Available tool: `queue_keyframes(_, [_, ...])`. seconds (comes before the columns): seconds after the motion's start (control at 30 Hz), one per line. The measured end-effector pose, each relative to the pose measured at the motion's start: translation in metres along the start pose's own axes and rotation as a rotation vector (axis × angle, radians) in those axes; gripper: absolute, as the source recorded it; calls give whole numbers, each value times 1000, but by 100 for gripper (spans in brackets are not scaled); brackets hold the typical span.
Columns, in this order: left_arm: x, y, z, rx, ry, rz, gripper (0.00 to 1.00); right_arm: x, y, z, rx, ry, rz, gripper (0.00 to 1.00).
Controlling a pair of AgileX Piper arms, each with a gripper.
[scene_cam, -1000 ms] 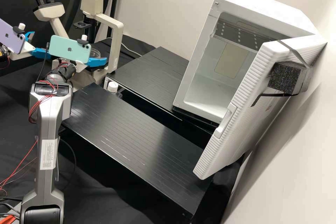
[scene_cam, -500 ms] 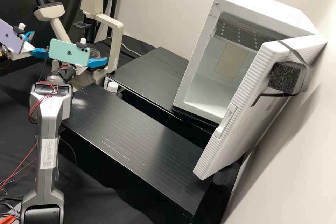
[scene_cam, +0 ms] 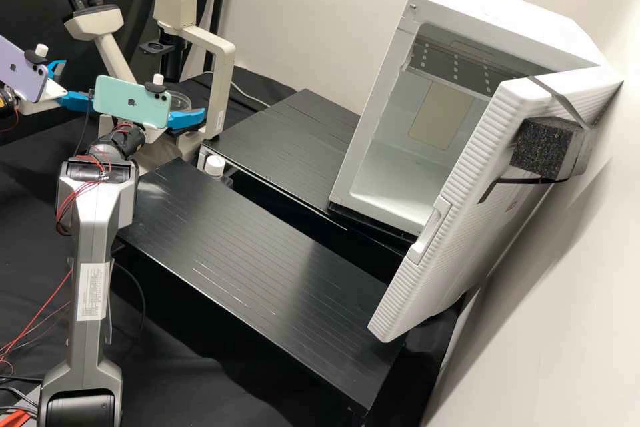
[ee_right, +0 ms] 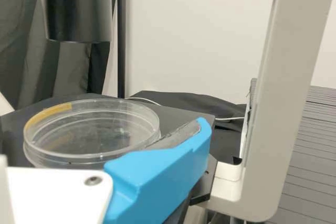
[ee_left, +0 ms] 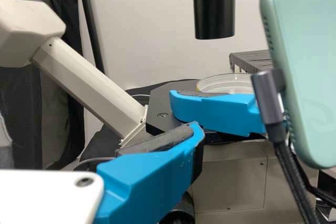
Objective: Move the petri dish to the bench.
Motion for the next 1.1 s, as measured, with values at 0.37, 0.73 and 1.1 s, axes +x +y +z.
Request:
queue_keyframes(0.37, [0,0,0,0,0,0,100,0,0,0,-9,-14,-2,0])
queue_keyframes(0.73, [0,0,0,0,0,0,100,1,1,-1,-22,-14,-9,0])
queue_keyframes(1.1, [0,0,0,0,0,0,100,1,1,-1,-26,-14,-9,0])
